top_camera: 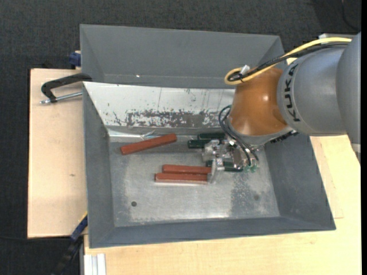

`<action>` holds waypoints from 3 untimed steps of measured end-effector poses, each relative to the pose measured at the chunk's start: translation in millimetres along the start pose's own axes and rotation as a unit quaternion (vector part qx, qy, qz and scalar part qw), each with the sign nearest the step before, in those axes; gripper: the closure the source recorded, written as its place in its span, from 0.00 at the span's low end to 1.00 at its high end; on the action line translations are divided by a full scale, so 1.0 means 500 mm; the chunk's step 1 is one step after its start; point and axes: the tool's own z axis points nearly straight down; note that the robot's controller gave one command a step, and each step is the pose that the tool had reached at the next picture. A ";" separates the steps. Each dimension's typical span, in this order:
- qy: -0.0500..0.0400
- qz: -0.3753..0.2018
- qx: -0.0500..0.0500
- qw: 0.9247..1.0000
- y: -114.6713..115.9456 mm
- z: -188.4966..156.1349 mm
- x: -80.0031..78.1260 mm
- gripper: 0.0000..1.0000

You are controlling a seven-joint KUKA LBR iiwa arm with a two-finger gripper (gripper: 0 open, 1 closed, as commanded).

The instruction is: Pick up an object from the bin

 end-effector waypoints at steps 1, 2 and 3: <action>0.004 0.029 0.000 1.000 -0.001 -0.068 0.007 1.00; 0.002 0.047 0.000 0.999 -0.012 -0.189 0.019 1.00; 0.000 0.054 0.000 0.999 0.031 -0.386 -0.014 1.00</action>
Offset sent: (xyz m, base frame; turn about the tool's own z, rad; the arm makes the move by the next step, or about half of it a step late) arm -0.0141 -0.0121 0.1202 0.1112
